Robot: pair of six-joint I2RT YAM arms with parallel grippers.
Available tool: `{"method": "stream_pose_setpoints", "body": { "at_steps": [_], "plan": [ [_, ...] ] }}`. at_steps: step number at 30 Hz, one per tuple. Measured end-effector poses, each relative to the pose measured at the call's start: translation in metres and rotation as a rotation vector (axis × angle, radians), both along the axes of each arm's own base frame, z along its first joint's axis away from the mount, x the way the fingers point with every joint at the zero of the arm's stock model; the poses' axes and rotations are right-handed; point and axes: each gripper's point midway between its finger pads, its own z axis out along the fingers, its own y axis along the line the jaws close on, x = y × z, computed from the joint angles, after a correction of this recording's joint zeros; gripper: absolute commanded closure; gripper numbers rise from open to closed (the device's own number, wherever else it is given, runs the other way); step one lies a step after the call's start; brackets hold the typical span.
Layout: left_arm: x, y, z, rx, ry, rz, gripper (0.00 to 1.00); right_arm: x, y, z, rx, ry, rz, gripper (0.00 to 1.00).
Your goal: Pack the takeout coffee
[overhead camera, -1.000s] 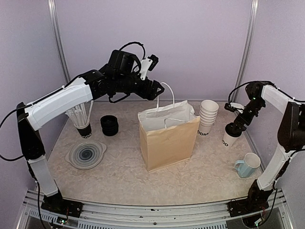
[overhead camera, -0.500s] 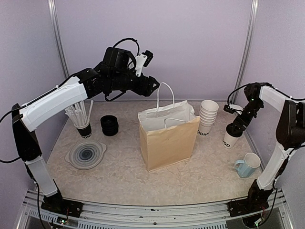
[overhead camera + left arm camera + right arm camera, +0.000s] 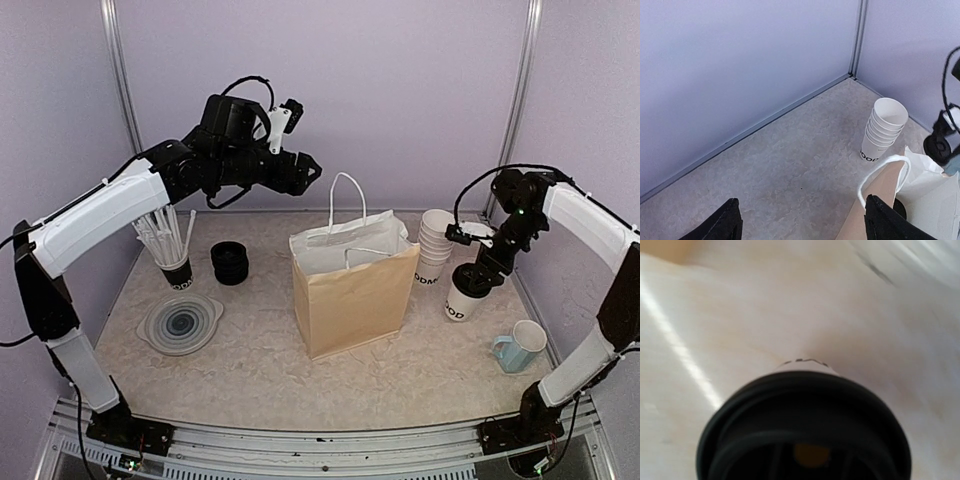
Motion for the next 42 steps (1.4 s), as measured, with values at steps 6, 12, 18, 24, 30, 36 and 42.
{"method": "stream_pose_setpoints", "body": {
  "at_steps": [6,12,18,24,30,36,42],
  "plan": [
    [0.018,0.067,0.010,-0.113,0.036,0.173,0.01,-0.063,0.079,0.030,0.095,-0.047,0.304,0.35],
    [0.012,0.096,0.026,-0.181,0.015,0.259,0.01,-0.108,0.120,0.032,0.126,-0.005,0.528,0.35],
    [0.002,0.100,0.045,-0.242,0.006,0.244,0.02,-0.159,0.164,0.027,0.123,0.028,0.793,0.35],
    [-0.011,0.107,0.060,-0.245,0.011,0.213,0.07,-0.194,0.216,0.017,0.081,0.039,1.008,0.35],
    [-0.025,0.115,0.063,-0.213,0.019,0.197,0.10,-0.203,0.266,-0.012,0.002,0.008,1.100,0.34],
    [-0.044,0.113,0.060,-0.162,0.040,0.115,0.13,-0.192,0.305,-0.035,-0.025,0.001,1.090,0.30],
    [-0.065,0.120,0.045,-0.078,0.087,0.077,0.15,-0.188,0.313,-0.037,-0.038,-0.021,1.082,0.11]
  ]
}}
